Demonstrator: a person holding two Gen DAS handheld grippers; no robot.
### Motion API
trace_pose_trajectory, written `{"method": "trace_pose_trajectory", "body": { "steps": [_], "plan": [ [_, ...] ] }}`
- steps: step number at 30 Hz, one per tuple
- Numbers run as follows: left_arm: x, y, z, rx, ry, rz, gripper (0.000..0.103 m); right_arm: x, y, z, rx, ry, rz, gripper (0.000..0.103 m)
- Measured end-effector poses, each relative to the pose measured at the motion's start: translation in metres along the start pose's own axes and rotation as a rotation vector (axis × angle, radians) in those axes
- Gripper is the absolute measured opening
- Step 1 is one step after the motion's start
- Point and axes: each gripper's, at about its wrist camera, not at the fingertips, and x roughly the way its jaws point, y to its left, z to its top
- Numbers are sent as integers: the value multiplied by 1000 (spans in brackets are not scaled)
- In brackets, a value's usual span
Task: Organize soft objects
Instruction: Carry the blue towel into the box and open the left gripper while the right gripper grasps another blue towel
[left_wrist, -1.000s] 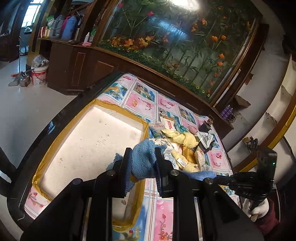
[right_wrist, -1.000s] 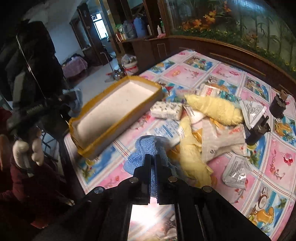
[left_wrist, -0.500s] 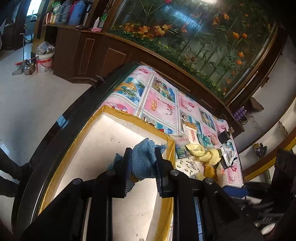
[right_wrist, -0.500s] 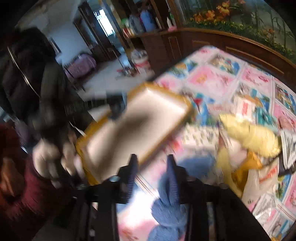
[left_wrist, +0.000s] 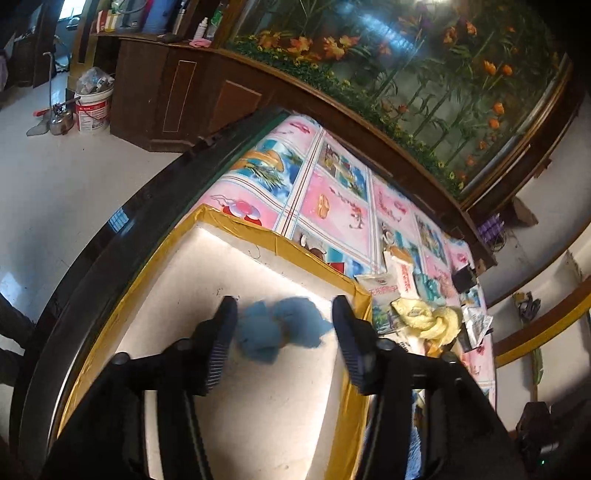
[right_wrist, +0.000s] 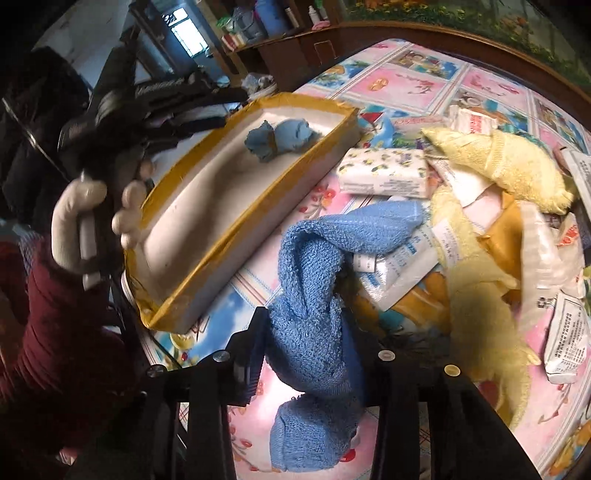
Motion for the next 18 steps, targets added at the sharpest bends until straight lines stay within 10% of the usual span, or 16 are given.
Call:
{"method": "trace_pose_trajectory", "body": {
  "steps": [10,18],
  "plan": [
    [6,41,-53,-261,27,-47,58,-64,19,69,47,-183,130,39],
    [-23,27,-73,-273,-41,-129,58,-6,38,167,136,-156,324,40]
  ]
}}
